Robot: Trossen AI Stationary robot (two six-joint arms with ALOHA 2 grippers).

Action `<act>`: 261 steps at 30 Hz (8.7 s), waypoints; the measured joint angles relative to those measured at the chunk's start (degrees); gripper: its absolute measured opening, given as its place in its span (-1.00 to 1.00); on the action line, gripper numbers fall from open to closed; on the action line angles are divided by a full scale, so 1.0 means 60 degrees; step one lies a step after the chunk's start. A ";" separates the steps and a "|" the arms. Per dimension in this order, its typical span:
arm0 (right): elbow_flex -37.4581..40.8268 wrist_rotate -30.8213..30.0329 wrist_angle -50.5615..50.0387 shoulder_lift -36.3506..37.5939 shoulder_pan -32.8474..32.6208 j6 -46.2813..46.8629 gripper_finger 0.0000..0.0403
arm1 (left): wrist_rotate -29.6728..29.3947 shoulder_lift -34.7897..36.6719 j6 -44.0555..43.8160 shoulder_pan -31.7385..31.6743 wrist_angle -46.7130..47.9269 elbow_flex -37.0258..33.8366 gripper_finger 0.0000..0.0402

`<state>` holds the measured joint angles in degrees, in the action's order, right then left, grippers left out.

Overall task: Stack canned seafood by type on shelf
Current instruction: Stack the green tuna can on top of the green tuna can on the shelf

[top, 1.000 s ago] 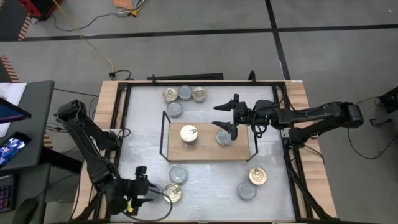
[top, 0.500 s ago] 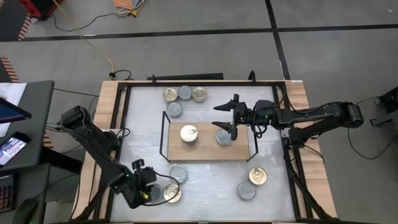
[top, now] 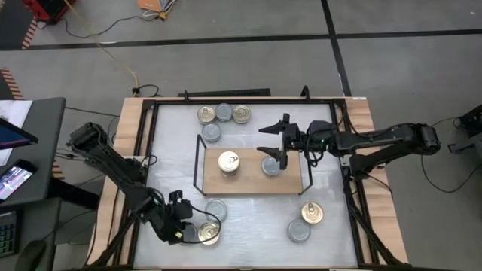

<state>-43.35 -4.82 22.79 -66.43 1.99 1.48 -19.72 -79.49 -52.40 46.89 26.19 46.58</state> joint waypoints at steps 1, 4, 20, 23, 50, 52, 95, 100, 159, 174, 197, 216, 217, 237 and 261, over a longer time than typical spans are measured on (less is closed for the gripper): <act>0.0000 0.0000 0.0000 0.0000 -0.0009 0.0000 0.63 | 0.0007 0.0215 -0.0108 -0.0003 -0.0087 -0.0181 -0.39; 0.0000 0.0000 0.0000 0.0000 -0.0013 0.0000 0.63 | 0.0119 0.0831 -0.0640 -0.0002 -0.0189 -0.0461 -0.39; -0.0004 0.0000 -0.0084 0.0000 -0.0006 0.0004 0.63 | 0.1033 0.0373 -0.2713 0.0111 -0.0025 -0.0501 -0.28; -0.0004 0.0000 -0.0084 0.0000 -0.0006 0.0004 0.63 | 0.1130 0.0179 -0.2641 0.0111 -0.0041 -0.0505 -0.20; -0.0004 0.0000 -0.0070 0.0000 -0.0006 0.0007 0.63 | 0.0830 -0.0481 -0.2135 0.0105 0.1715 -0.0502 -0.99; -0.0004 0.0002 -0.0060 0.0000 -0.0006 0.0007 0.63 | 0.0971 -0.0548 -0.2335 0.0100 0.2150 -0.0555 -1.00; -0.0004 0.0004 -0.0044 -0.0076 -0.0017 -0.0069 0.63 | 0.0264 -0.0791 0.0003 0.1153 0.1170 0.2789 -1.00; -0.0004 0.0004 -0.0045 -0.0076 -0.0013 -0.0069 0.63 | 0.1482 -0.1625 -0.0487 0.1118 0.1562 0.2793 -1.00; -0.0998 0.0036 0.1242 0.0109 0.0683 -0.2437 0.63 | 0.0422 -0.3645 -1.3715 0.1346 0.5524 0.4762 0.32; -0.0998 0.0051 0.1121 0.0106 0.0675 -0.2477 0.63 | 0.0503 -0.3645 -1.2910 0.0737 0.6966 0.4762 0.32; -0.0994 0.0051 0.1135 0.0106 0.0675 -0.2505 0.63 | 0.0498 -0.3628 -1.0628 0.0620 0.7283 0.4355 -0.31; -0.0994 0.0047 0.0512 0.0106 0.0675 -0.1939 0.63 | -0.2231 -0.3616 -0.7449 0.0630 0.9589 0.8179 -0.31; -0.0991 0.0047 0.0446 0.0106 0.0675 -0.1852 0.63 | -0.2481 -0.3616 -0.7165 0.0617 0.9556 0.8269 -0.31; -0.0987 0.0045 -0.0299 0.0107 0.0690 -0.1500 0.63 | -0.4997 -0.3616 -0.4062 -0.0209 0.8649 0.8073 -0.31; -0.0987 0.0042 -0.0370 0.0106 0.0693 -0.1494 0.63 | -0.6023 -0.3616 -0.2364 -0.0827 0.8114 0.7848 -0.31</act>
<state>-49.28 -4.57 20.57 -65.80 6.15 -7.49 -55.86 -101.19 -66.59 41.93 74.87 93.67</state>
